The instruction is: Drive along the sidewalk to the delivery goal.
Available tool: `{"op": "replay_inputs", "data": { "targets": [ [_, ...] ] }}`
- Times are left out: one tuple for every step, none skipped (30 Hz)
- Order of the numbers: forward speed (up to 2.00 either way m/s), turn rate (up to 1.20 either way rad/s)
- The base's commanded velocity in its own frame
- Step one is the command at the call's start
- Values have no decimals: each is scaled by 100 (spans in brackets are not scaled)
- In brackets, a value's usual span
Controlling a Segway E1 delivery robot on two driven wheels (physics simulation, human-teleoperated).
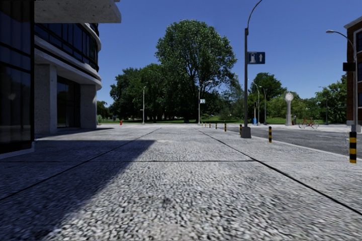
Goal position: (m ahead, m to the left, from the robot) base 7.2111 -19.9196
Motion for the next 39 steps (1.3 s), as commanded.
{"op": "replay_inputs", "data": {
  "targets": [
    [200, 0],
    [200, 0],
    [200, 0],
    [200, 0],
    [200, 0],
    [200, 0],
    [200, 0],
    [200, 0],
    [200, 0],
    [200, 0],
    [200, 0],
    [200, 0],
    [200, 0],
    [200, 0],
    [200, 0],
    [200, 0],
    [200, 0],
    [200, 0],
    [200, 0],
    [200, 0],
    [200, 0],
    [200, 0],
    [200, 0],
    [200, 0],
    [200, 0],
    [200, 0],
    [200, 0],
    [200, 0],
    [200, 0],
    [200, 0],
    [200, 0],
    [200, 0],
    [200, 0],
    [200, 0],
    [200, 0],
    [200, 0],
    [200, 0],
    [200, 0],
    [200, 0]
  ]
}}
